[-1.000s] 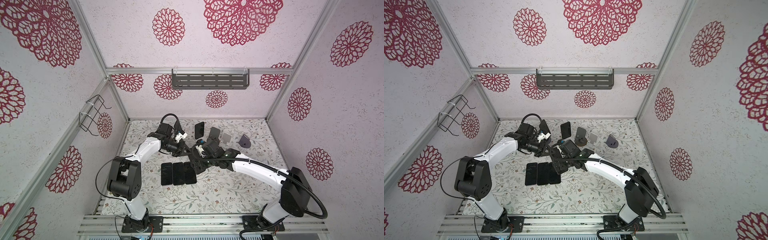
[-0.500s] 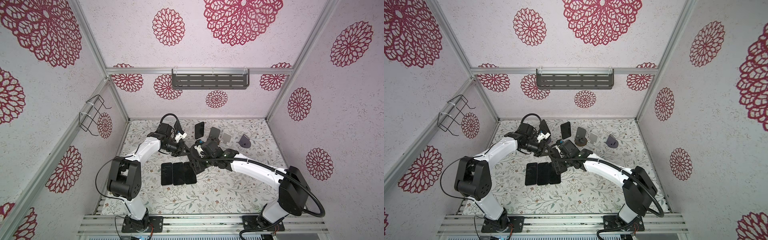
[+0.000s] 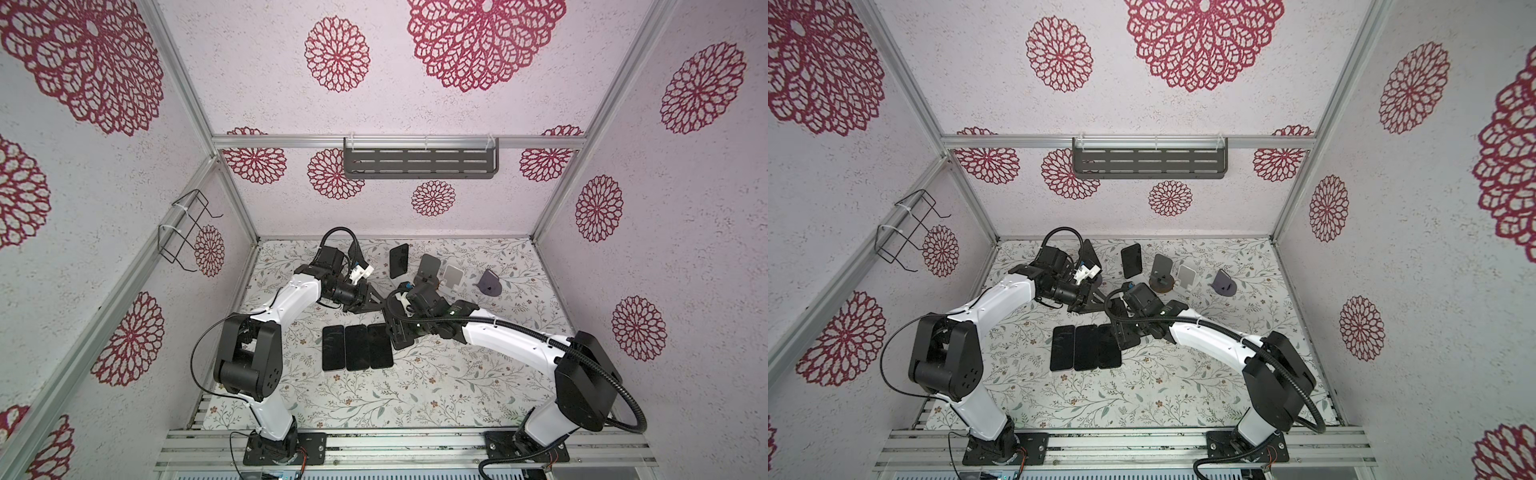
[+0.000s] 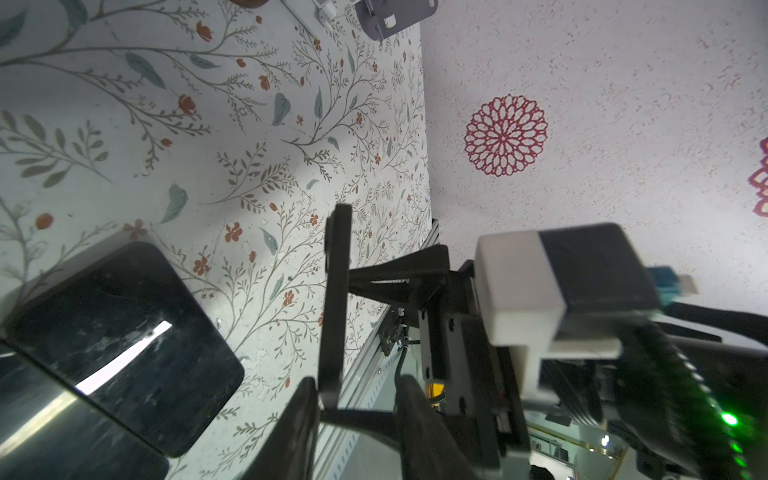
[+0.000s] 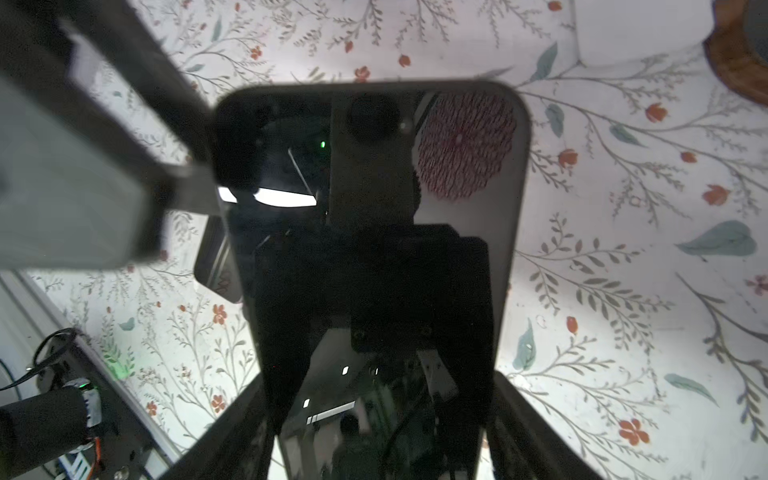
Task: Remove the phone from the phone stand
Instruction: 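Grasp the black phone with the right gripper while the left gripper opens, then lower the phone flat beside the others with the right gripper while the left withdraws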
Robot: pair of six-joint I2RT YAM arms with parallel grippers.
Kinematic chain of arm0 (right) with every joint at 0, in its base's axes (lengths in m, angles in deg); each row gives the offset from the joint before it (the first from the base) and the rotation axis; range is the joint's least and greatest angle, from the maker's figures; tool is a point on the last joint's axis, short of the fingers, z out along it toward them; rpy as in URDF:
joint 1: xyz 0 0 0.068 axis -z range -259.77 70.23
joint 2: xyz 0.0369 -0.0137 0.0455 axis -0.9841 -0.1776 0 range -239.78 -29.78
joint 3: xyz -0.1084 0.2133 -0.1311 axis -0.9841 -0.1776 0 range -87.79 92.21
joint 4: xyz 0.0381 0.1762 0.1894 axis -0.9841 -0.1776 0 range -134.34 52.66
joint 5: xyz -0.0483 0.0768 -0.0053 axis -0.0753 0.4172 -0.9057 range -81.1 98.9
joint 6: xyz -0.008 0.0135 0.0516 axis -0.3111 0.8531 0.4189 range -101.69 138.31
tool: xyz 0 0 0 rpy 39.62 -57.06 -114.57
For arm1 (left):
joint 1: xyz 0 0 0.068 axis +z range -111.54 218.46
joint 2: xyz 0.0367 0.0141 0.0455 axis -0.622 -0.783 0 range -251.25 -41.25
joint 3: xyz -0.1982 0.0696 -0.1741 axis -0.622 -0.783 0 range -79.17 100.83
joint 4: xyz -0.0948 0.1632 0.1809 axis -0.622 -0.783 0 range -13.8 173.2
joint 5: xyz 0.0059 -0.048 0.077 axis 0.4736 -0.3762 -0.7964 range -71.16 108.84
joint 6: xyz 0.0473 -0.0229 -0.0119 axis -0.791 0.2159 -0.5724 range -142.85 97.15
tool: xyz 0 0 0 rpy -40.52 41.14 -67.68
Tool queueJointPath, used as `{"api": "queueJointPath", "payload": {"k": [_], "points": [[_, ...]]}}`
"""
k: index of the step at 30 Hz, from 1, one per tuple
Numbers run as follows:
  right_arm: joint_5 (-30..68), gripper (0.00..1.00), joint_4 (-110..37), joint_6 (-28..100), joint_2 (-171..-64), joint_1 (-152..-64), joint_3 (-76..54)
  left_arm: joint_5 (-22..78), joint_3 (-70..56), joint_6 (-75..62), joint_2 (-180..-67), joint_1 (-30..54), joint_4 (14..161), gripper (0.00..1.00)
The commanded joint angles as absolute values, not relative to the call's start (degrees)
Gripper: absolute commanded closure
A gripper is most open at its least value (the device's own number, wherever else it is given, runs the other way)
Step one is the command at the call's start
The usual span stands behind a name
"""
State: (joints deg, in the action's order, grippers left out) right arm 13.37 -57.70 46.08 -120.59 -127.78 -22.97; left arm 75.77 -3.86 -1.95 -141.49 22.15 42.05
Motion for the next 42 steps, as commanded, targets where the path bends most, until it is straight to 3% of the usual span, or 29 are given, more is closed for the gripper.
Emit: {"api": "queueJointPath", "payload": {"k": [1,3,15,26,42], "points": [[11.71,0.46,-55.36,50.04,-116.58,-126.39,-23.9,76.04,-3.28,-1.94,-140.52,22.56,42.83,0.54],[10.68,0.46,-56.61,51.38,-116.46,-125.68,-24.81,75.09,-3.01,-2.2,-140.56,23.01,42.19,0.5],[3.42,0.46,-64.42,60.22,-123.68,-126.24,-23.52,64.83,-4.75,0.32,-134.24,29.14,45.88,0.51],[2.65,0.46,-73.12,62.43,-133.78,-128.97,-13.76,47.31,-6.2,-0.93,-127.22,30.73,45.66,0.53],[3.24,0.45,-79.63,63.21,-141.97,-131.54,-5.96,47.85,-6.7,-0.62,-126.64,31.96,45.91,0.53]]}}
